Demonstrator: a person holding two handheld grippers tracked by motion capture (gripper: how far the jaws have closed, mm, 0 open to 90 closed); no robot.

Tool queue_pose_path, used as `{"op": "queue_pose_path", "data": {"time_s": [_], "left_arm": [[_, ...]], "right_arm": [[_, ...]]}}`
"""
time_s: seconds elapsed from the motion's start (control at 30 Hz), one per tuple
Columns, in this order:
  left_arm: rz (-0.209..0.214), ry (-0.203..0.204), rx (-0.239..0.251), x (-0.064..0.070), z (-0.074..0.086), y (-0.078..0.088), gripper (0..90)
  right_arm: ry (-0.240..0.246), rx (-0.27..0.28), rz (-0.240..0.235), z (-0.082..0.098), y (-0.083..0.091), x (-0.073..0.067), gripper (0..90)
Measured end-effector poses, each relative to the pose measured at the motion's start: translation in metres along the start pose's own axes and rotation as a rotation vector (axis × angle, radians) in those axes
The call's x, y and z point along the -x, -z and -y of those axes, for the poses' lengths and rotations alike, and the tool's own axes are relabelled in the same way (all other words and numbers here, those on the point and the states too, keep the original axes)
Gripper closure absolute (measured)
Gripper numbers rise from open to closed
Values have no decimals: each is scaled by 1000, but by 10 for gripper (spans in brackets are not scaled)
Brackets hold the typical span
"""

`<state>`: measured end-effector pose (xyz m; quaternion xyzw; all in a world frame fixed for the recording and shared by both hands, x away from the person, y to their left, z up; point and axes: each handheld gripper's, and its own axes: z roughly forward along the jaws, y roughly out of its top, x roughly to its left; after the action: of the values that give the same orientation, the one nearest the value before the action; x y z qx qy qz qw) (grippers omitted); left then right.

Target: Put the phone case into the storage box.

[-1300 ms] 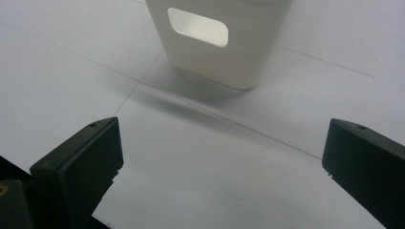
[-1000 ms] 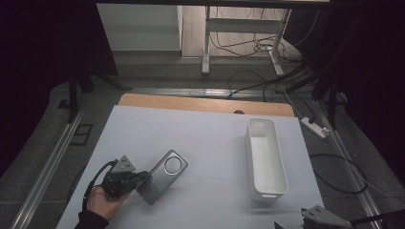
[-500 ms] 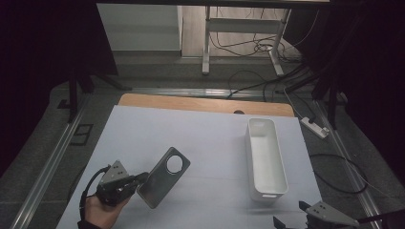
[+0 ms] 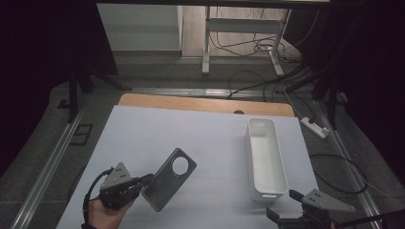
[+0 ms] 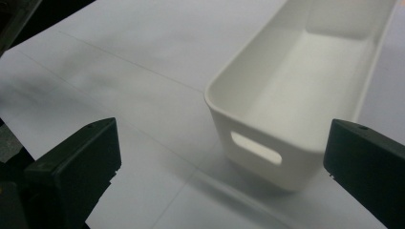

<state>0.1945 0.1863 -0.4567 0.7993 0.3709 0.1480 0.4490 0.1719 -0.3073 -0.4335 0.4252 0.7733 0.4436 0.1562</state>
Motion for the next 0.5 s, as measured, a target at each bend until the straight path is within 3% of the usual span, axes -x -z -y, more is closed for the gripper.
{"op": "queue_pose_path", "data": {"time_s": [0.27, 0.5], "left_arm": [[17, -13, 6, 3, -5, -4, 893], [33, -25, 14, 7, -12, -9, 893]], "right_arm": [[16, 15, -68, -20, -15, -8, 0], [44, -6, -123, -33, -34, -22, 0]]}}
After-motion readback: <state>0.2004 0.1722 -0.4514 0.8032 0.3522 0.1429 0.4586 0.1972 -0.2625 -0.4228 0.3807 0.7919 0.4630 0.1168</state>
